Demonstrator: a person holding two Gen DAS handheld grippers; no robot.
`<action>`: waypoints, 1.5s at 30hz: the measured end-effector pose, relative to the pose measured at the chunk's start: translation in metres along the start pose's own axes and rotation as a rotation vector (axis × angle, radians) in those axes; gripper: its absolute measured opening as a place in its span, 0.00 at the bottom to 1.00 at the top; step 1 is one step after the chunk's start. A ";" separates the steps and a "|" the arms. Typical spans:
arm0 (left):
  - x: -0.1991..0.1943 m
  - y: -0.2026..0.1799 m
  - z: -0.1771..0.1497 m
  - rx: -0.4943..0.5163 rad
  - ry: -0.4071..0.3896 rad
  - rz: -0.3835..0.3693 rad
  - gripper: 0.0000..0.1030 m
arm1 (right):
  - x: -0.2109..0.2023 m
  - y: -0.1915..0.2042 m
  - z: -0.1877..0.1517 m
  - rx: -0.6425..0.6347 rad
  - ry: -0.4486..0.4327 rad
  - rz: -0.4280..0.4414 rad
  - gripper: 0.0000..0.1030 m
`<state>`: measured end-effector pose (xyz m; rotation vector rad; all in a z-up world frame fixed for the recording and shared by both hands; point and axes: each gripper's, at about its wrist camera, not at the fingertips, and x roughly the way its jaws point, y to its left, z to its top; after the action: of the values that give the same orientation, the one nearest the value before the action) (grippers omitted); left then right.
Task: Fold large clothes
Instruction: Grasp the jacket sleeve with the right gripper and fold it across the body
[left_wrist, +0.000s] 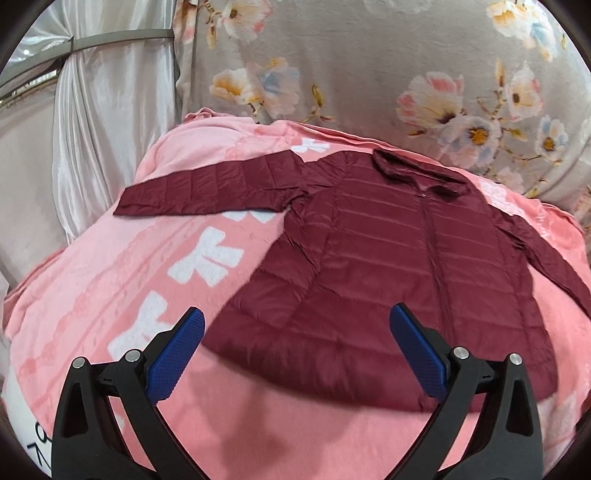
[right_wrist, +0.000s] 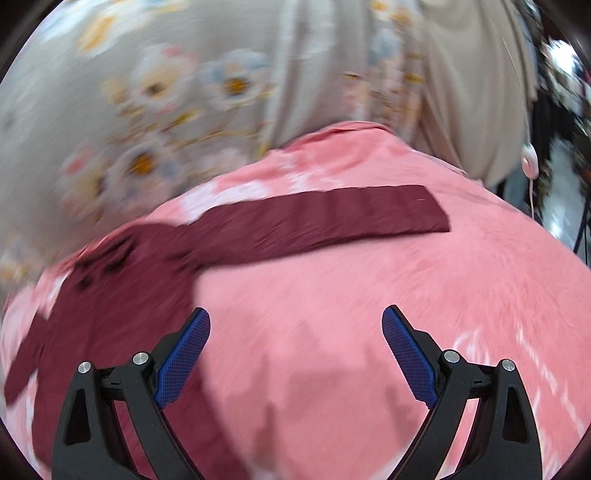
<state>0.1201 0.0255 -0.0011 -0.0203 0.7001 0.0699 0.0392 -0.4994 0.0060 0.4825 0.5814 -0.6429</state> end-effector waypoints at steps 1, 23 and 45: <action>0.004 -0.001 0.002 0.000 -0.003 0.008 0.95 | 0.016 -0.012 0.010 0.030 -0.008 -0.017 0.89; 0.082 -0.002 0.032 -0.050 0.000 0.081 0.95 | 0.164 -0.122 0.066 0.490 0.031 -0.085 0.49; 0.091 0.044 0.044 -0.127 -0.013 0.093 0.95 | 0.048 0.308 0.007 -0.392 0.045 0.724 0.04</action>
<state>0.2150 0.0766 -0.0260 -0.1094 0.6826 0.2032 0.2798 -0.3074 0.0534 0.3033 0.5125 0.1725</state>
